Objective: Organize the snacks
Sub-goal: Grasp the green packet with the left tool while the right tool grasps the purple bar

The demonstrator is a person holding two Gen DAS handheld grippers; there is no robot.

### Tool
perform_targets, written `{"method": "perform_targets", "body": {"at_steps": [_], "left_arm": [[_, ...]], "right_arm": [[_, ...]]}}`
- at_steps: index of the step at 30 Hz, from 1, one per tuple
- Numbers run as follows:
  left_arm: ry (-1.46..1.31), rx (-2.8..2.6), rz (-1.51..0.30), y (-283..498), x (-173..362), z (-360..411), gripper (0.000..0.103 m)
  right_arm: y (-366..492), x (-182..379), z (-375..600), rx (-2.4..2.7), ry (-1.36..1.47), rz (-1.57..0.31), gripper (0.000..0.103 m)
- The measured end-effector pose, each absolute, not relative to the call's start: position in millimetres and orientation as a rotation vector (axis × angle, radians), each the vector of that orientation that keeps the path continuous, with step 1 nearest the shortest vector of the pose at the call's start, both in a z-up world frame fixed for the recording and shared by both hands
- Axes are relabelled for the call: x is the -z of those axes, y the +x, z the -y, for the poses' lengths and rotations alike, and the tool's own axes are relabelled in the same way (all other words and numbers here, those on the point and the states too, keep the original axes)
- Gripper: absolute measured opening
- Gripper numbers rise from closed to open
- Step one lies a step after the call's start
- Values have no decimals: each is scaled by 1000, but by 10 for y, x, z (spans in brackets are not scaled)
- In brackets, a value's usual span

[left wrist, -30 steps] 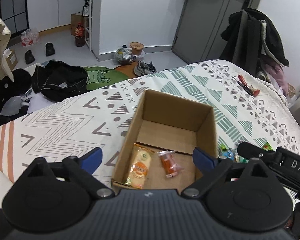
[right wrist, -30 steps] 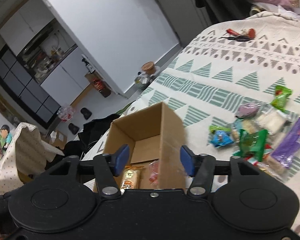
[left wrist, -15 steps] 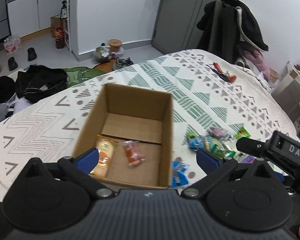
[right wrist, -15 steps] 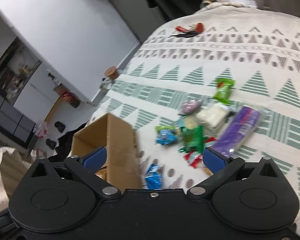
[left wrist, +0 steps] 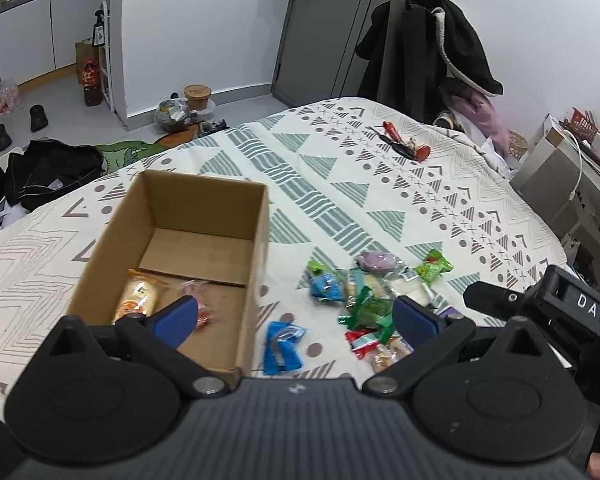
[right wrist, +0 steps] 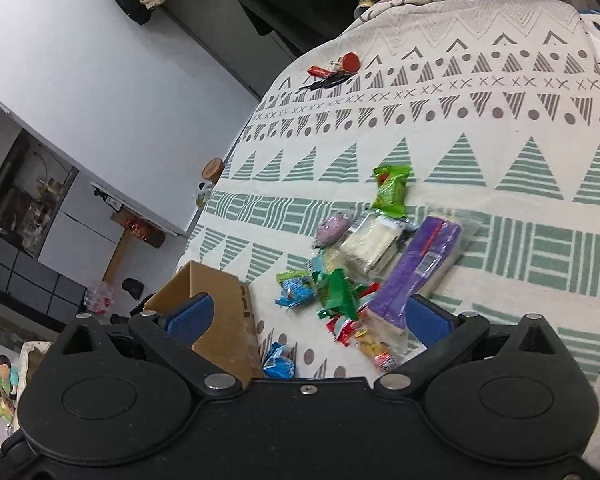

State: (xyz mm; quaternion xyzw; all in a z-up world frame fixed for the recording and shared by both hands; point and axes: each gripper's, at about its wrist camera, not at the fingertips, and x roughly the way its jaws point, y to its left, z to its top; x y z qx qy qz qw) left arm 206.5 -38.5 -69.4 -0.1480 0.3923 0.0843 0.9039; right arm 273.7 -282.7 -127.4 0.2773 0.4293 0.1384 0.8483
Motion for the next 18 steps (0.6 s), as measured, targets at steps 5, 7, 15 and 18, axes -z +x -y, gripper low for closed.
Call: {"method": "perform_targets", "body": {"at_steps": [5, 7, 15, 18], "left_arm": [[-313, -163, -799, 2128, 729, 522, 100], [-306, -157, -805, 2166, 766, 578, 100], [-330, -107, -833, 2320, 984, 773, 86], [-343, -92, -844, 2395, 1093, 822, 83]], "right_arm": [[2774, 1356, 3001, -247, 628, -910, 97], [2808, 1421, 3084, -232, 667, -927, 89], [2874, 1612, 3253, -175, 750, -966, 72], [2904, 1693, 3293, -149, 773, -984, 66]]}}
